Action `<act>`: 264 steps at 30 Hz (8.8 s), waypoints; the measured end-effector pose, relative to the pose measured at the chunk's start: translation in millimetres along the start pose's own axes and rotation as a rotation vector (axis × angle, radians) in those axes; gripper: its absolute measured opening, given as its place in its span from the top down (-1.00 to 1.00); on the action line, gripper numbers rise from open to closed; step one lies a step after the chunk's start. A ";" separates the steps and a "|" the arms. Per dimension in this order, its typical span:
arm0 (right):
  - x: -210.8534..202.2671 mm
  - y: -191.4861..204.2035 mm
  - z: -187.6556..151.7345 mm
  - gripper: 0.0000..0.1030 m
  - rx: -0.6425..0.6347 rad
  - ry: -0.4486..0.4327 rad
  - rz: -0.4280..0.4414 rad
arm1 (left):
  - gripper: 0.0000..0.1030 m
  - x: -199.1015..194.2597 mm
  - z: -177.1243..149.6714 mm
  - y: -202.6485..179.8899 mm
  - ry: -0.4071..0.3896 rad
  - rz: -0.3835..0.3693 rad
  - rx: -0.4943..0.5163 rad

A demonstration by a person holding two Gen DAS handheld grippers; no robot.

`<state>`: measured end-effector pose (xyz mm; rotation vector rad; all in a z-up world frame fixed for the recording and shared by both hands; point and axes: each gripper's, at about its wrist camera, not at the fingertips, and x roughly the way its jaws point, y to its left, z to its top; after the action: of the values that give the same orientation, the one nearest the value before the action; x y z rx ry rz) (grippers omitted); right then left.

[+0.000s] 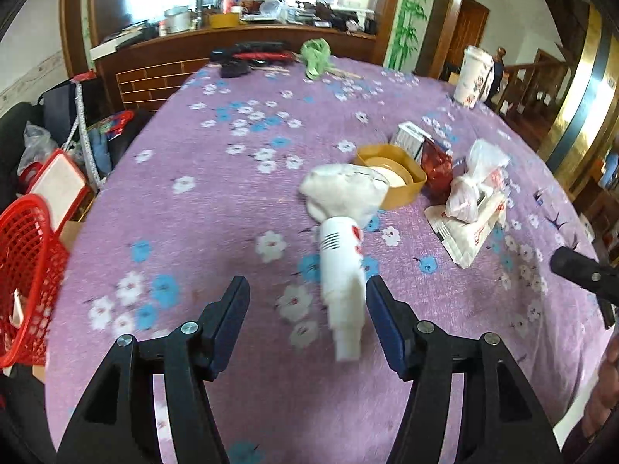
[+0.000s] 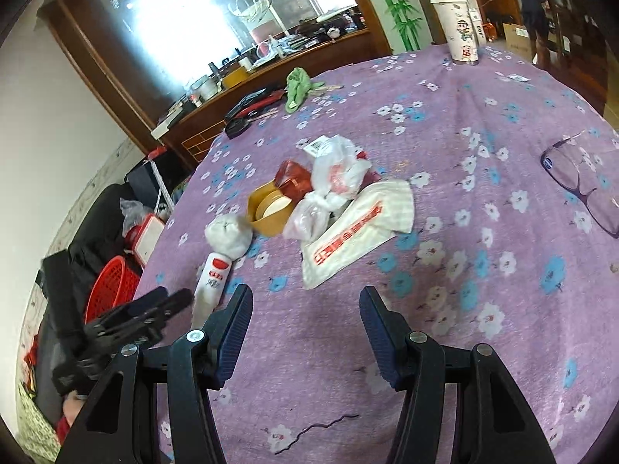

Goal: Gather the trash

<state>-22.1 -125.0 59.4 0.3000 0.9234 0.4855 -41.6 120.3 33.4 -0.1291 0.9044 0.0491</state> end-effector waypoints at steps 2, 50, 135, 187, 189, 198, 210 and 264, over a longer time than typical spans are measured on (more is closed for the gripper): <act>-1.8 -3.5 4.8 -0.20 0.011 -0.008 -0.003 | -0.19 10.9 3.4 -3.1 0.014 0.002 0.004; -8.5 25.0 -5.7 0.56 -0.075 -0.090 0.063 | 0.44 -23.0 -20.5 -3.9 -0.065 -0.038 0.018; 12.5 126.8 -15.5 0.56 -0.314 -0.018 0.114 | 0.44 -91.3 -18.9 71.7 -0.207 0.042 -0.110; 80.9 227.0 11.0 0.17 -0.319 0.030 0.266 | -0.07 -124.5 -35.5 225.2 -0.272 0.200 -0.352; 77.6 214.8 15.6 0.17 -0.276 0.032 0.276 | -0.07 -123.7 -32.1 217.4 -0.269 0.189 -0.341; 65.8 166.9 24.9 0.15 -0.182 0.014 0.253 | -0.09 -100.5 -5.0 174.0 -0.206 0.188 -0.195; 40.6 62.0 34.1 0.07 -0.003 -0.031 0.148 | -0.31 -46.7 20.4 62.3 -0.099 0.030 0.001; 56.3 -15.8 23.3 0.71 0.038 0.008 -0.137 | 0.26 16.7 14.5 -22.7 -0.061 -0.072 0.055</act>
<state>29.8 -110.1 27.0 0.2671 0.9547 0.3437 -17.8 99.6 31.2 -0.1087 0.8391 -0.0386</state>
